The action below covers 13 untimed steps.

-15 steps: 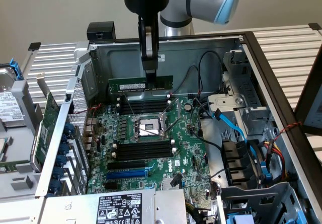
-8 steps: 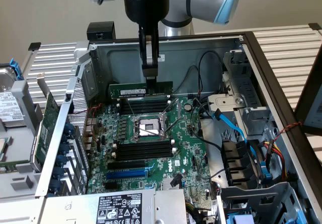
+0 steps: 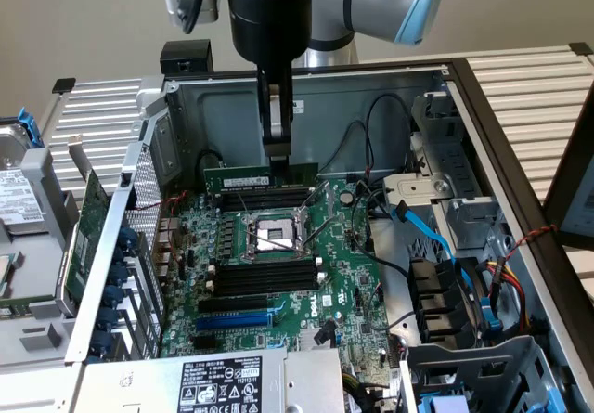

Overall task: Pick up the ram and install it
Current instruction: 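Insert the ram into the slot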

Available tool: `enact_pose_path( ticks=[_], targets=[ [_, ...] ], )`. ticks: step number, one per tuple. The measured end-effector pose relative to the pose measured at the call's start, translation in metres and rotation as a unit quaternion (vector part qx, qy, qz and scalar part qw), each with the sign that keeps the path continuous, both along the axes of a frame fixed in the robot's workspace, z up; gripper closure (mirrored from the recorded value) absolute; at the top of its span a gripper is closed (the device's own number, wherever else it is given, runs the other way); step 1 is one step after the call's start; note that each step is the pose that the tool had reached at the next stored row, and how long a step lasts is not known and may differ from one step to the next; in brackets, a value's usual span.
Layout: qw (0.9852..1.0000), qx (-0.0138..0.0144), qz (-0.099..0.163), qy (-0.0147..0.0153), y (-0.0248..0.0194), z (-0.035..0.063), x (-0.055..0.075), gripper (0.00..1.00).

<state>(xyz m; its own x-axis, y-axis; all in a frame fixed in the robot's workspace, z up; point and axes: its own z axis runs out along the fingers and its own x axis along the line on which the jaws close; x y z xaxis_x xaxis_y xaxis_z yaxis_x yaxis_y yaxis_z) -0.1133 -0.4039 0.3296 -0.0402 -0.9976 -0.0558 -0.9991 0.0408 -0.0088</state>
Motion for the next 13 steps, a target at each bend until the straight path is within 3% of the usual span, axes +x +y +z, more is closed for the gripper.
enact_pose_path(
  ticks=[4, 13],
  targets=[
    [1.0, -0.0005, 0.0, 0.0, 0.0011, -0.0071, 0.0, 0.88],
    [1.0, -0.0059, -0.002, 0.0, 0.0003, -0.0213, 0.0, 0.88]
  ],
)
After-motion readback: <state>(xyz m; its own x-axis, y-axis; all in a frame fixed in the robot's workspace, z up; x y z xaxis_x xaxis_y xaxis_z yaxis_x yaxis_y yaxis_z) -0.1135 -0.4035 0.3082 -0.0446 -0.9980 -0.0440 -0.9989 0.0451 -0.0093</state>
